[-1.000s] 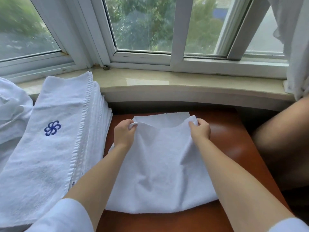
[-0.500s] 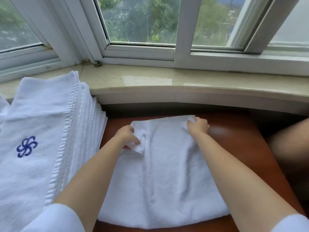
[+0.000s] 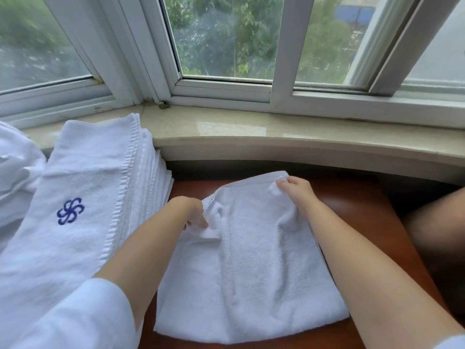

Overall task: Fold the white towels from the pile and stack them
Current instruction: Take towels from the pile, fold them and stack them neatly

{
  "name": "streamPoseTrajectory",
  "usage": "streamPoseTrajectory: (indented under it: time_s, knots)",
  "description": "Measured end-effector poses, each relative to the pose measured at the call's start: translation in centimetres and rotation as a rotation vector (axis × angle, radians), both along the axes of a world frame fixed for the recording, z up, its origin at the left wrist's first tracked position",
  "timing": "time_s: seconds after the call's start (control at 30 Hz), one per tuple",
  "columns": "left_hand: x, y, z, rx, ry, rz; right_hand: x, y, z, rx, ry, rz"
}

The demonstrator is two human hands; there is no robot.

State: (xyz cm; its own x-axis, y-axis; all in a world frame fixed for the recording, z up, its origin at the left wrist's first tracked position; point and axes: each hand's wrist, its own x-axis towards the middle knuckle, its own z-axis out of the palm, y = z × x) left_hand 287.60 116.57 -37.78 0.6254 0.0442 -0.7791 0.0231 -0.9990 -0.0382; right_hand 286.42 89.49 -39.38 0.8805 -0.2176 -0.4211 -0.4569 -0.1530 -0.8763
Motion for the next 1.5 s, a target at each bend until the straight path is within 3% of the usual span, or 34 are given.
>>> streamPoseTrajectory:
  time_s: [0.17,0.23,0.4,0.57,0.77,1.07,1.33,1.4,1.5]
  knots:
    - [-1.3,1.1,2.5,-0.075,-0.264,0.008,-1.3,0.7,2.4,0.016,-0.013,0.029]
    - [-1.9,1.6,4.9,-0.099,-0.32,-0.008,-1.7,0.8,3.9,-0.029,-0.116,-0.033]
    - [-3.8,2.8,11.8,-0.045,-0.429,-0.149,-3.1,-0.5,8.4,-0.194,-0.271,-0.306]
    - [-7.3,3.0,17.2,-0.075,-0.522,-0.365,-6.2,-1.3,12.9,-0.316,-0.355,-0.408]
    - [-11.8,2.8,21.0,0.088,-0.556,-0.433,-10.8,-1.8,16.9,-0.424,-0.437,-0.496]
    - [-16.5,4.3,22.6,0.116,-0.62,-0.449,-15.2,-1.6,19.7,-0.466,-0.531,-0.508]
    - [-17.9,7.2,21.7,-0.237,-0.776,-0.231,-16.9,-2.1,19.5,-0.429,-0.504,-0.5]
    - [-18.2,7.4,21.3,-0.23,-0.804,-0.248,-17.2,-2.0,19.3,-0.426,-0.496,-0.511]
    - [-18.6,6.8,21.4,-0.044,-0.811,-0.391,-17.6,-1.9,19.2,-0.433,-0.47,-0.512]
